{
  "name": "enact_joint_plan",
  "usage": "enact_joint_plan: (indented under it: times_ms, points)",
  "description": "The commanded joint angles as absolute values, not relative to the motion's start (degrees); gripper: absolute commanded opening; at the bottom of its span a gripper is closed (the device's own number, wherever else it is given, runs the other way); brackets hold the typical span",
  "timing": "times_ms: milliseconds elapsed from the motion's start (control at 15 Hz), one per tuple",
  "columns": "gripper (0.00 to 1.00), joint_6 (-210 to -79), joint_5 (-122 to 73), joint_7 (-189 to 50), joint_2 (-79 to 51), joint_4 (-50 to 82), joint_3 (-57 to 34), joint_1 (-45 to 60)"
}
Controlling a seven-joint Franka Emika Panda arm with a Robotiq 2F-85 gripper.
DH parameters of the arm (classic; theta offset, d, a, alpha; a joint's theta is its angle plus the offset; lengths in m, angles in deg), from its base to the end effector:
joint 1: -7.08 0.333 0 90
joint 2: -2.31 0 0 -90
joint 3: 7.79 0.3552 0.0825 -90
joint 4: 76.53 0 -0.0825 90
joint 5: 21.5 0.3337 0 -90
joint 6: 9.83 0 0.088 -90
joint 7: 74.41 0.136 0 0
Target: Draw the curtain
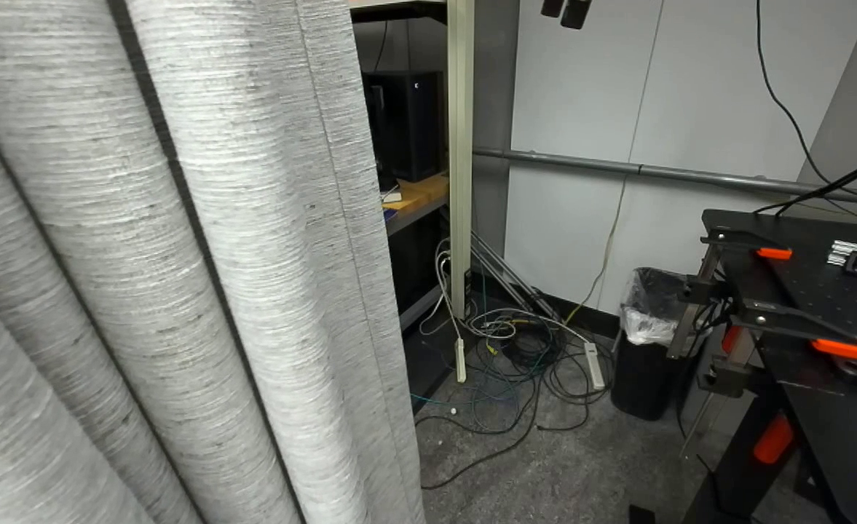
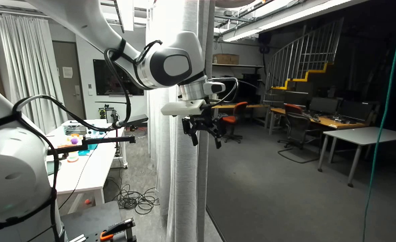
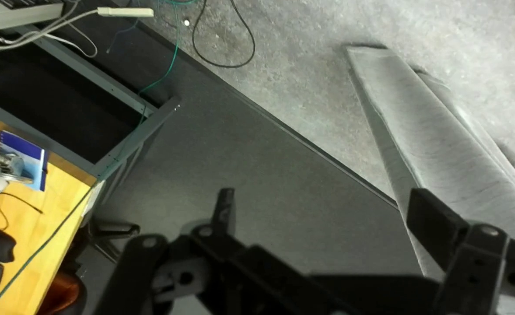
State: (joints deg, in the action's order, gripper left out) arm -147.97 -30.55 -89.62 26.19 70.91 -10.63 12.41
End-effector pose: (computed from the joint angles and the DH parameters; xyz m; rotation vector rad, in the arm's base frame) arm 0.3749 0.0113 0.4660 2.9288 0.6164 0.3644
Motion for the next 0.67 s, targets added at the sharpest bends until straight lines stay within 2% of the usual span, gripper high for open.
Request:
enact_joint_plan:
  times_ms: [0,600]
  points:
    - [1.00,-151.40,-24.13,-92.76,19.06,64.67,-11.21,14.70]
    - [1.00,-151.48,-22.16,-93.40,15.44,62.19,-7.15,15.28]
